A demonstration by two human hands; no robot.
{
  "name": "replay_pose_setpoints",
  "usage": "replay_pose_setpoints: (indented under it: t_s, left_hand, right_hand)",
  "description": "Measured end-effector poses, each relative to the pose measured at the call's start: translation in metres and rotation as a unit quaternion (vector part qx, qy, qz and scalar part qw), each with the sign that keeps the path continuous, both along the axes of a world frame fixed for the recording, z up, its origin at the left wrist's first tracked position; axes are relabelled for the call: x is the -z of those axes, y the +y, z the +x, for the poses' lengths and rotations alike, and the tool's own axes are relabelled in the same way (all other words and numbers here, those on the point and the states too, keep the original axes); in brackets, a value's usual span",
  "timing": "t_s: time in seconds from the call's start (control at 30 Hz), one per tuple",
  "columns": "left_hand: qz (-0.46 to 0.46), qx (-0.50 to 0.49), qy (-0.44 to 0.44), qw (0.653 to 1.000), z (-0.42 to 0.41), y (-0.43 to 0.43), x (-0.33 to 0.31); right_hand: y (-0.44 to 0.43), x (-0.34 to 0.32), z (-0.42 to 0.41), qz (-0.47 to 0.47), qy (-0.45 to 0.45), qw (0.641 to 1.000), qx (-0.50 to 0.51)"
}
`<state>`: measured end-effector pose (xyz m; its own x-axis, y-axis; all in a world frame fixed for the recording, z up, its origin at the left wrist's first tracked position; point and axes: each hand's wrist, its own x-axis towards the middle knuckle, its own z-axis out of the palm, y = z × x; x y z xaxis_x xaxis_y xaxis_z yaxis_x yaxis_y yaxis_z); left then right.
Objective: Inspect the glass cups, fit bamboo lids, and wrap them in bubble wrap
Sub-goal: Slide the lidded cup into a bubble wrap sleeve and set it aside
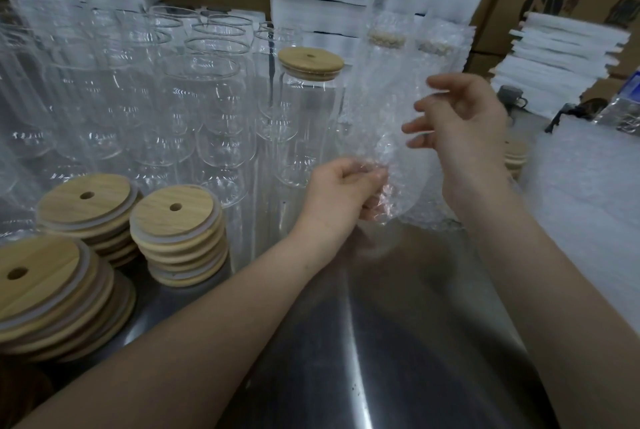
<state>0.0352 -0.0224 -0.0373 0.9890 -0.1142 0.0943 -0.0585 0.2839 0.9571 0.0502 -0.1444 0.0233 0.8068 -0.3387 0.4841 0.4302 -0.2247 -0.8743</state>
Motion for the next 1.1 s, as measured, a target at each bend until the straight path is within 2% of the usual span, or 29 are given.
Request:
replay_pose_setpoints:
  t_s: [0.1,0.27,0.4,0.5,0.63,0.77,0.9,1.03,1.1]
  left_hand:
    - [-0.005,-0.001,0.005,1.000,0.000,0.001,-0.001]
    - [0.006,-0.018,0.001,1.000,-0.001,0.002,-0.003]
    - [0.026,-0.004,0.009,1.000,0.001,0.004,-0.004]
    - [0.022,0.027,0.009,0.999,0.000,0.006,-0.004]
    - [0.012,0.047,0.018,0.999,0.000,0.008,-0.006]
    - [0.037,0.049,0.037,0.997,0.000,0.007,-0.009]
    - [0.060,0.014,0.062,0.996,0.002,0.006,-0.010]
    - [0.108,-0.066,0.046,0.991,0.001,0.000,-0.008]
    - [0.107,-0.101,0.033,0.989,-0.001,-0.002,-0.006]
  right_hand:
    - [-0.001,0.005,0.001,-0.172,0.056,0.983,-0.001]
    - [0.000,0.007,0.000,-0.292,0.159,0.932,-0.142]
    - [-0.003,0.006,0.000,-0.330,0.200,0.898,-0.212]
    - [-0.004,0.007,0.002,-0.287,0.199,0.907,-0.237]
    - [-0.004,0.011,0.005,-0.239,0.204,0.928,-0.200]
    - [-0.003,0.015,0.010,-0.247,0.206,0.937,-0.138]
    - [-0.001,0.015,0.009,-0.252,0.158,0.952,-0.075]
    - [-0.003,0.014,0.006,-0.328,0.090,0.940,0.002]
    - [-0.001,0.014,0.004,-0.360,0.065,0.931,0.006]
